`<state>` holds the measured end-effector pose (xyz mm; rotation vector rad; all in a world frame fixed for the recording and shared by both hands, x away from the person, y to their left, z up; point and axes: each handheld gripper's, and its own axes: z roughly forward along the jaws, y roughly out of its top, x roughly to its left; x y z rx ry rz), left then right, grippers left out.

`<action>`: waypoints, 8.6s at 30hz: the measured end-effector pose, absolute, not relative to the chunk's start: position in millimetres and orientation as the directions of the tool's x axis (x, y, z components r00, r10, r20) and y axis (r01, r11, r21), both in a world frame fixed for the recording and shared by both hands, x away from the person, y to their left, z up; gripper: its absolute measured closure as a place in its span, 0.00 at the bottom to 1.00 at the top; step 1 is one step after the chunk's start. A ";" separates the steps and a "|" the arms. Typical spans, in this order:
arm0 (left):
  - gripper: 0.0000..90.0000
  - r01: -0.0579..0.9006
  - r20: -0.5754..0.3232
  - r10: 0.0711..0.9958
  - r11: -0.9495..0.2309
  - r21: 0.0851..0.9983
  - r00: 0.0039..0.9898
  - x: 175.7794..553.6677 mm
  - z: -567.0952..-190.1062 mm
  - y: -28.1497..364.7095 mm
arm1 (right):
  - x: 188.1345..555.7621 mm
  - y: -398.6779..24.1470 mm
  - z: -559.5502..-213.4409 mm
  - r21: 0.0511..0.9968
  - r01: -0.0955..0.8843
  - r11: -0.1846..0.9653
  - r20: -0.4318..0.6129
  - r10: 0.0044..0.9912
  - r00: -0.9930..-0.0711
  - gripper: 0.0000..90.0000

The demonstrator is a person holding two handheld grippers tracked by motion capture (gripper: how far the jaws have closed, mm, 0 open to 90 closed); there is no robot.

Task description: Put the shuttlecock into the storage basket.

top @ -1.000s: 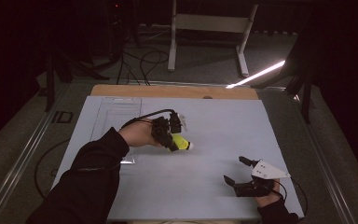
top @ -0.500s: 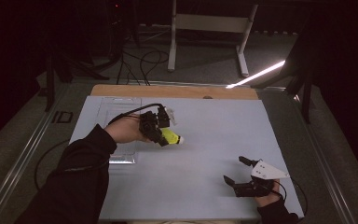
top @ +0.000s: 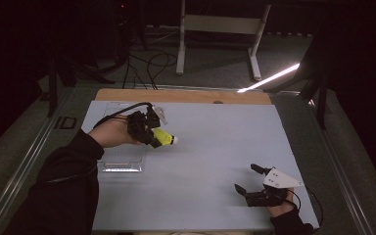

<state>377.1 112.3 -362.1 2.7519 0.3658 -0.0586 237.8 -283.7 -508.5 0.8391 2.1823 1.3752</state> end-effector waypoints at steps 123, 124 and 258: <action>0.39 0.513 -0.132 0.496 -0.817 0.264 0.858 386.7 -413.8 213.6 | 240.4 -282.3 -511.1 0.897 0.287 0.337 -0.026 0.687 -0.726 0.09; 0.35 0.517 -0.130 0.501 -0.813 0.268 0.855 386.5 -412.9 213.3 | 240.3 -282.3 -510.9 0.896 0.286 0.339 -0.027 0.686 -0.727 0.09; 0.00 0.423 -0.199 0.418 -0.560 0.712 0.887 270.3 -490.7 173.7 | 238.9 -281.3 -509.7 0.892 0.286 0.351 -0.031 0.677 -0.735 0.09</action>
